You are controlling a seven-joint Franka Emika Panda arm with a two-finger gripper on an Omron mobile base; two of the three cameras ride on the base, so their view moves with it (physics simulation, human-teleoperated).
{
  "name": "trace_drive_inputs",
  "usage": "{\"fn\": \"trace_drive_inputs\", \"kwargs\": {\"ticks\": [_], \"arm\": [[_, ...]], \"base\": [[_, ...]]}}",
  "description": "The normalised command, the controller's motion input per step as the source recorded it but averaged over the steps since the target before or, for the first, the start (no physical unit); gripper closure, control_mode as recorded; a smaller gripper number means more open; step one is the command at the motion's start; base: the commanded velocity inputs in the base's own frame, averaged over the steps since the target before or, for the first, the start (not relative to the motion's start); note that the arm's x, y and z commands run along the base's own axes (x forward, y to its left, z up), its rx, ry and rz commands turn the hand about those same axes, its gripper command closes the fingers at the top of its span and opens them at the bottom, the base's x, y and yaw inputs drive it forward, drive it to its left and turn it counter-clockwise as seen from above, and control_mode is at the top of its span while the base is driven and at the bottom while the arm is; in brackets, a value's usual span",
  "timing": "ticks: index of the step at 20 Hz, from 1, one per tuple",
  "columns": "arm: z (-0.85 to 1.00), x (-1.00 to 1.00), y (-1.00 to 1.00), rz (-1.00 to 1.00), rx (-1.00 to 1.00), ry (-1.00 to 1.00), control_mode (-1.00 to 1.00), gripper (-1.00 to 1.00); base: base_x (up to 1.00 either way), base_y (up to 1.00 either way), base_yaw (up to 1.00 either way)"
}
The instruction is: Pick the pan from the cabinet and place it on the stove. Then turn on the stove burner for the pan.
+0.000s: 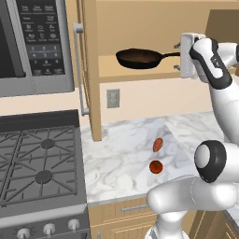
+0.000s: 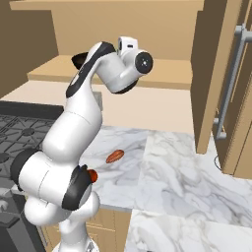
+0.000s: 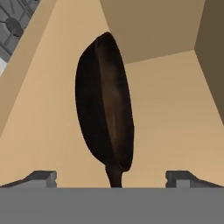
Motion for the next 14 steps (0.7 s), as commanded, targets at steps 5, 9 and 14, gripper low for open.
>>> {"fn": "trace_drive_inputs", "kwargs": {"ticks": [5,9,14], "arm": [[-0.12,0.27,0.00,-0.01,-0.03,0.00,-1.00,-1.00],[-0.11,0.26,0.00,0.00,-0.03,0.00,-1.00,-1.00],[-0.09,0.37,0.00,-0.01,-0.03,-0.02,-1.00,-1.00]], "base": [[0.00,0.00,0.00],[0.00,0.00,0.00],[0.00,0.00,0.00]]}}
